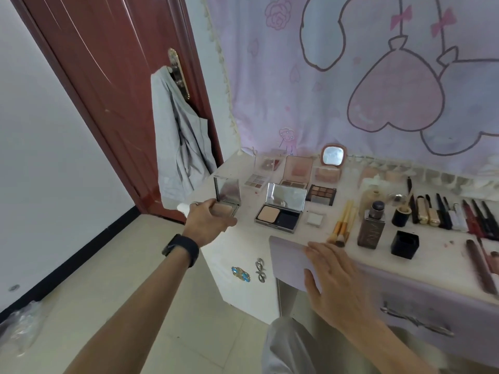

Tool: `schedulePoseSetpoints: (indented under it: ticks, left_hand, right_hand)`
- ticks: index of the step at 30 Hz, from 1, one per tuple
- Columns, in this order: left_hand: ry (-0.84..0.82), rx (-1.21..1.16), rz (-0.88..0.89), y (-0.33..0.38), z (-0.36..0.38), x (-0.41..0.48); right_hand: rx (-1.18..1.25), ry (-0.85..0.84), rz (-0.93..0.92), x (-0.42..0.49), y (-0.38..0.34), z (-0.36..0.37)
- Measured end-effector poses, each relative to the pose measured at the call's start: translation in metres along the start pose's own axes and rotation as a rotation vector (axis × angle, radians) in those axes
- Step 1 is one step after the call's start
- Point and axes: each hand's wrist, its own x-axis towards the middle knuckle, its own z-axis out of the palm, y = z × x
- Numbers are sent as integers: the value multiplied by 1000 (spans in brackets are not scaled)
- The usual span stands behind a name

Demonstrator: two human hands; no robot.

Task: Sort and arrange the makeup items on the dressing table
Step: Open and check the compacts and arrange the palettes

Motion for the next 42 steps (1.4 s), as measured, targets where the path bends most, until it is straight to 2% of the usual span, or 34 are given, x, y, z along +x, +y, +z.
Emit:
schedulePoseSetpoints:
  ticks: [7,14,24,28,36,42]
  left_hand:
    - [50,91,-13,11,34,47]
    - [8,286,-15,9,52,64]
    - [104,182,-40,1,63,69]
    - [139,208,-51,2,67,68]
    - [111,227,-56,5,66,63]
    - [19,53,-46,8,59,52]
  right_hand:
    - [-253,-96,-137,9,11,19]
    - [-312,-132,-149,0,20,36]
    - [-332,-63,-132,-4,15,44]
    - [-308,-48,-132,-4,15,44]
    - [-349,-115,-154,-1,14,33]
    - [-365,-193,-126,5,7,14]
